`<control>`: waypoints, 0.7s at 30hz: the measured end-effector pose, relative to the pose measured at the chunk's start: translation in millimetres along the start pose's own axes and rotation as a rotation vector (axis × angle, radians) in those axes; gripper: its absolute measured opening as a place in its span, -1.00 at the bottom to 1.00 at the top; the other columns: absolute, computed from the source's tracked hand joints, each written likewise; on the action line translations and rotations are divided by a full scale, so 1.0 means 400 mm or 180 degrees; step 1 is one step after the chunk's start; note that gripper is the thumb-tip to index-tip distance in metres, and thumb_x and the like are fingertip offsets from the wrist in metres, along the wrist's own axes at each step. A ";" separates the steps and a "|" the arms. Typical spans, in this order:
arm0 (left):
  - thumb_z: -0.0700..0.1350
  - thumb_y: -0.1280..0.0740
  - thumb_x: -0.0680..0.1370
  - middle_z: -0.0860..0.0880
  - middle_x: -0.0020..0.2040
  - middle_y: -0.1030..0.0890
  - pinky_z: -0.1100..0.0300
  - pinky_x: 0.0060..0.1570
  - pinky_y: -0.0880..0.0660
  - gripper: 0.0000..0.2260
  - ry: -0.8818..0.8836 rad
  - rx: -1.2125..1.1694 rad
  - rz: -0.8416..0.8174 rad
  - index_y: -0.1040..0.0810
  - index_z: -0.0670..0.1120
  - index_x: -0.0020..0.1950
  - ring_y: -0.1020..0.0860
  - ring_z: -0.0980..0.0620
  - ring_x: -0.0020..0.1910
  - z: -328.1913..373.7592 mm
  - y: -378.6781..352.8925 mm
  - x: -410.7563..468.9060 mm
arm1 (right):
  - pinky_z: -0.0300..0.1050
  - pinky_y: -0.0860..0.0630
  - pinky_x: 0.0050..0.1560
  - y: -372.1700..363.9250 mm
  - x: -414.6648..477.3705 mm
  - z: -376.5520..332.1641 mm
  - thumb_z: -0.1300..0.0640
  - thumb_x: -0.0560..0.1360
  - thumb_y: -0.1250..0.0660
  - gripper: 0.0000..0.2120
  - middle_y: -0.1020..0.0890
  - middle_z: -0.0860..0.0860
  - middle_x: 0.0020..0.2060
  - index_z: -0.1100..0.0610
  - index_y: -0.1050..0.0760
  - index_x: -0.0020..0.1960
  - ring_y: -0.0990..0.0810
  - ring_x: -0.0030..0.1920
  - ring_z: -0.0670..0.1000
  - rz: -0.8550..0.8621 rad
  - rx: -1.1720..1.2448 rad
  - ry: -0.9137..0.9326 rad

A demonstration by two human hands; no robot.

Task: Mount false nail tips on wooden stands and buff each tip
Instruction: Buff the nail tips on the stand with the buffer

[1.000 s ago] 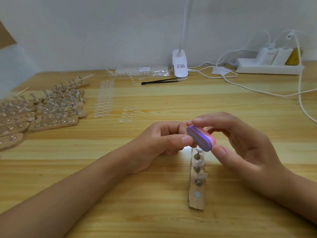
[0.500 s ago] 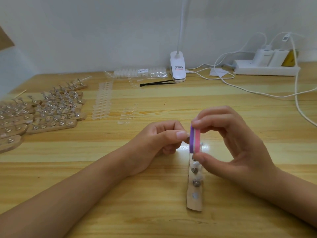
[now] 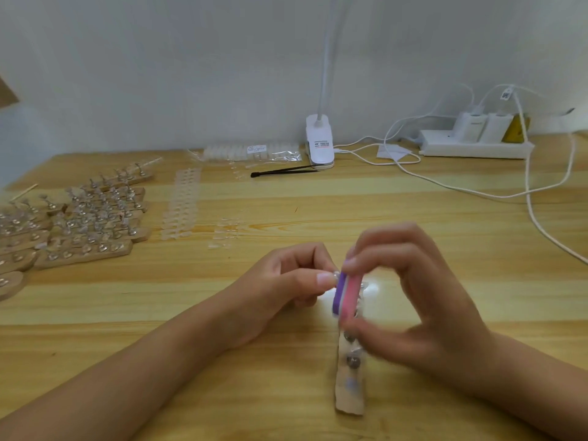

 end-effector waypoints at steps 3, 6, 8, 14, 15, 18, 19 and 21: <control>0.01 -0.38 0.36 0.14 -0.34 -0.51 0.39 -0.33 -0.35 -0.96 0.0005 0.0032 -0.0019 -0.56 0.08 -0.24 -0.38 0.18 -0.37 0.001 -0.001 -0.001 | -0.11 -0.48 0.09 0.002 0.002 0.003 0.13 0.41 -0.49 -0.65 -0.49 0.05 0.07 0.12 -0.48 0.14 -0.55 0.10 0.07 0.0030 0.0013 0.0005; 0.01 -0.38 0.36 0.13 -0.35 -0.49 0.37 -0.33 -0.33 -0.96 0.0016 0.0068 -0.0021 -0.55 0.08 -0.26 -0.37 0.18 -0.38 0.000 -0.001 -0.002 | -0.08 -0.49 0.08 0.000 0.001 0.002 0.13 0.41 -0.49 -0.64 -0.49 0.06 0.06 0.14 -0.47 0.14 -0.55 0.09 0.09 -0.0003 0.0088 -0.0025; 0.02 -0.37 0.36 0.12 -0.36 -0.48 0.38 -0.35 -0.34 -0.95 0.0015 0.0046 -0.0021 -0.54 0.07 -0.26 -0.36 0.17 -0.39 0.002 -0.001 -0.002 | -0.12 -0.47 0.10 -0.003 0.000 0.002 0.12 0.41 -0.50 -0.65 -0.50 0.06 0.06 0.14 -0.49 0.14 -0.55 0.09 0.05 -0.0083 0.0000 0.0067; 0.02 -0.36 0.36 0.13 -0.35 -0.51 0.35 -0.34 -0.32 -0.94 -0.0010 0.0075 -0.0045 -0.54 0.07 -0.26 -0.36 0.16 -0.38 0.002 -0.003 -0.003 | -0.05 -0.49 0.08 -0.004 -0.005 0.001 0.11 0.41 -0.48 -0.66 -0.51 0.05 0.07 0.13 -0.50 0.13 -0.56 0.10 0.08 -0.0107 0.0161 0.0000; 0.02 -0.36 0.36 0.12 -0.36 -0.50 0.36 -0.34 -0.31 -0.94 -0.0005 0.0058 -0.0024 -0.54 0.06 -0.26 -0.36 0.16 -0.38 0.002 -0.003 -0.003 | -0.07 -0.48 0.10 -0.008 -0.007 -0.002 0.12 0.42 -0.48 -0.66 -0.51 0.04 0.08 0.13 -0.50 0.15 -0.56 0.11 0.07 -0.0159 0.0177 0.0032; 0.00 -0.37 0.36 0.14 -0.31 -0.57 0.43 -0.36 -0.31 -0.98 0.0005 0.0056 -0.0057 -0.56 0.08 -0.27 -0.33 0.20 -0.40 0.004 -0.005 -0.004 | -0.01 -0.53 0.14 0.009 0.002 0.022 0.17 0.43 -0.43 -0.66 -0.50 0.10 0.10 0.15 -0.47 0.18 -0.55 0.13 0.10 0.0137 0.0407 -0.0341; 0.00 -0.36 0.36 0.15 -0.30 -0.58 0.43 -0.35 -0.31 -0.98 0.0001 0.0064 -0.0065 -0.56 0.08 -0.27 -0.33 0.19 -0.40 0.004 -0.006 -0.004 | -0.01 -0.53 0.15 0.011 0.003 0.026 0.16 0.44 -0.42 -0.64 -0.50 0.11 0.11 0.17 -0.46 0.20 -0.55 0.14 0.11 0.0179 0.0474 -0.0408; 0.01 -0.36 0.35 0.13 -0.31 -0.55 0.36 -0.34 -0.30 -0.93 0.0011 0.0060 -0.0027 -0.55 0.04 -0.26 -0.32 0.15 -0.37 0.000 -0.003 -0.004 | 0.02 -0.53 0.12 0.001 -0.001 0.017 0.12 0.46 -0.43 -0.64 -0.52 0.09 0.12 0.18 -0.48 0.22 -0.56 0.14 0.15 0.0058 0.0476 -0.0277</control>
Point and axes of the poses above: each hand's wrist, its own x-axis towards the middle knuckle, its own y-axis out of the back of the hand, z = x × y, the point moved 4 cm from there along x, towards the middle knuckle
